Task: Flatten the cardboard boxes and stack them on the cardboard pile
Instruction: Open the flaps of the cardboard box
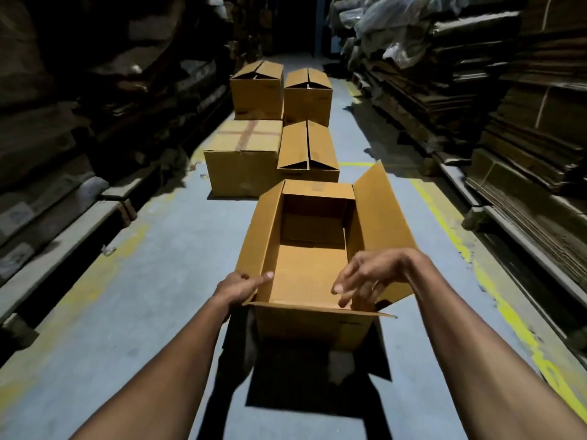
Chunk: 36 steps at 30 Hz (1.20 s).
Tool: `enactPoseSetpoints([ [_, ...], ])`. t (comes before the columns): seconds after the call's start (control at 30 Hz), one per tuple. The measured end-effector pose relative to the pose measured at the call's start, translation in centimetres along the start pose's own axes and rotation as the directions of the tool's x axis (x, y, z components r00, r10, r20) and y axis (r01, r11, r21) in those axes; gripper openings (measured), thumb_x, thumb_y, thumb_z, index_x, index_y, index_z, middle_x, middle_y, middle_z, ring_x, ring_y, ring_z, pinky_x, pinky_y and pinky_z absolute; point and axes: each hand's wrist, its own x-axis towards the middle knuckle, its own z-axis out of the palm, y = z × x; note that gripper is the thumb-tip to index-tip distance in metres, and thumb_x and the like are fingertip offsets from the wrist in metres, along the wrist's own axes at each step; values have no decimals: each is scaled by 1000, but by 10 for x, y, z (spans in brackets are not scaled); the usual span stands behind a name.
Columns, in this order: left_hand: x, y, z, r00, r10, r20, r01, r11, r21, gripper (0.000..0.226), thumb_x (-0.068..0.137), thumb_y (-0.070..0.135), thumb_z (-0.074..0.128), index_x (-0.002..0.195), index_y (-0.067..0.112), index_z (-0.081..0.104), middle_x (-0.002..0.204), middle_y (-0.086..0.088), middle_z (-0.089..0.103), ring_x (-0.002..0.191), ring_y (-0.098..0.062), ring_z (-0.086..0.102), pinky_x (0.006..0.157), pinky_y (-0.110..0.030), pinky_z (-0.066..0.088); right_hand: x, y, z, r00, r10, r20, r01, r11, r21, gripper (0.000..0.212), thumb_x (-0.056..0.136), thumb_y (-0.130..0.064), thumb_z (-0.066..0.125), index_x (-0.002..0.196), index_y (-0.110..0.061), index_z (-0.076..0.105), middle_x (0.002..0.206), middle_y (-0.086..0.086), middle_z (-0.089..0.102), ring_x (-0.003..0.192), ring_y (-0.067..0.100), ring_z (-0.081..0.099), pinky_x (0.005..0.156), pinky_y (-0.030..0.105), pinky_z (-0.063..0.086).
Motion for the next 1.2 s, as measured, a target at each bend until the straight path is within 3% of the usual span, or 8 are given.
enactPoseSetpoints([
  [0.13,6,-3,12,997,70,16,-72,963,261,127,59,74,88,160,25,27,156,-8,48,138,-36,51,110,-49,48,55,-1,35,988,77,-137,-116,945,-305,100,71,-53,90,156,-39,38,157,-6,47,145,27,43,117,53,39],
  [0.3,-4,-7,29,981,150,-120,-92,914,395,50,95,29,68,140,22,48,130,-9,62,111,-33,65,95,-46,59,98,6,78,964,-94,-250,-48,860,-508,53,92,-21,76,142,-27,58,130,-3,65,110,17,62,90,32,53],
  [0.5,-20,7,19,988,106,110,-135,944,302,41,95,9,61,132,18,46,125,-12,58,100,-35,69,73,-46,66,94,-2,88,981,-88,-172,-16,851,-525,55,97,0,63,146,-24,56,139,3,63,113,20,65,86,29,57],
  [0.67,-38,32,-11,866,-231,444,3,889,458,26,95,16,73,115,1,67,117,-20,72,100,-38,76,89,-54,62,65,-1,75,961,228,154,-177,941,-288,52,80,-53,85,124,-29,71,118,-5,75,109,21,71,100,46,58],
  [0.77,-33,49,-14,974,-79,214,-57,822,566,50,89,45,80,120,9,66,108,-9,73,99,-28,72,77,-43,61,58,12,54,961,83,-265,-158,948,-277,60,84,-61,78,134,-30,64,128,-1,71,115,19,67,101,46,56],
  [0.87,-28,67,11,929,349,-126,-209,772,601,45,93,48,73,127,22,58,118,-4,65,106,-25,63,86,-41,57,59,30,33,628,-72,-775,-384,837,-389,72,89,-43,78,151,-25,45,154,8,48,139,31,46,111,49,46],
  [1.0,-17,94,65,871,492,0,-378,669,640,57,98,42,67,149,30,47,147,-6,48,131,-28,50,102,-44,52,62,64,25,461,69,-885,-553,802,-226,94,88,-23,75,162,-24,16,167,22,14,155,48,10,125,58,13],
  [1.2,33,143,111,792,606,74,-423,457,783,49,100,37,61,146,23,49,145,-6,54,134,-31,47,110,-49,44,69,117,28,454,15,-891,-489,840,-235,96,93,-5,63,165,-15,-1,170,17,11,157,38,15,125,46,25],
])
